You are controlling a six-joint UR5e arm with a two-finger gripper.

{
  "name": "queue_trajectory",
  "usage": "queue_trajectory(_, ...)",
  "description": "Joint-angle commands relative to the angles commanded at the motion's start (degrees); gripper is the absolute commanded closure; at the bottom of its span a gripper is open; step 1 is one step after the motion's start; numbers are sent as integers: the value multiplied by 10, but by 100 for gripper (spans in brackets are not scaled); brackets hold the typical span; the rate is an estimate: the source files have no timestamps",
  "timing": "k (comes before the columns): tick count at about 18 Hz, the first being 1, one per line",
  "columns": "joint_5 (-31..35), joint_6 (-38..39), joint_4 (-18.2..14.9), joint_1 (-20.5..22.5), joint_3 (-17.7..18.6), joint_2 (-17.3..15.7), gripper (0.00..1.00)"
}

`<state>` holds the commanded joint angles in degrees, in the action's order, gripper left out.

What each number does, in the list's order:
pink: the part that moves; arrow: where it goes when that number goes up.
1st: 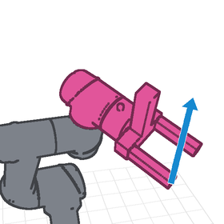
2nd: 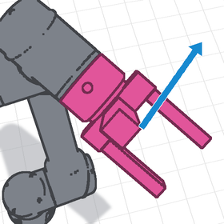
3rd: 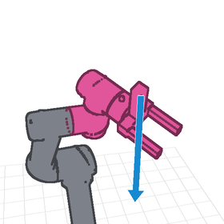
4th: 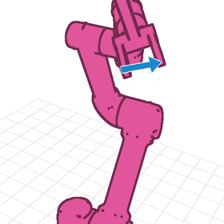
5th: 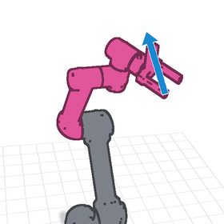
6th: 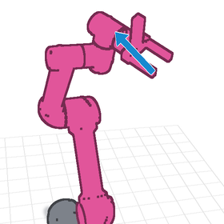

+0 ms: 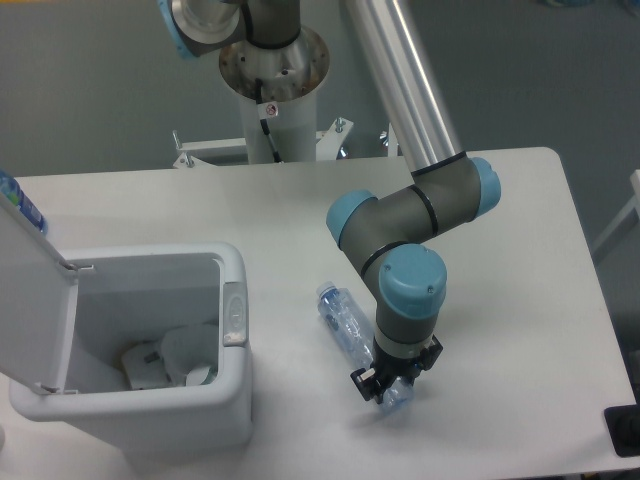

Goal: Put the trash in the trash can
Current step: 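Close the gripper around the bottle's middle and lift it, then carry the bottle over the bin and lower it inside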

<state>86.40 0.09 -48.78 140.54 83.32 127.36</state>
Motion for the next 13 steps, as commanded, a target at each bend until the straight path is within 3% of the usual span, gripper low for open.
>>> queue_trajectory(2, -3, 0, 0, 3, -12, -18, 44)
queue_trajectory(4, -10, 8, 4, 17, -48, -46, 43)
queue_trajectory(8, -97, 17, 9, 48, -116, -108, 43)
queue_trajectory(13, -127, 15, 85, 44, -163, -149, 44)
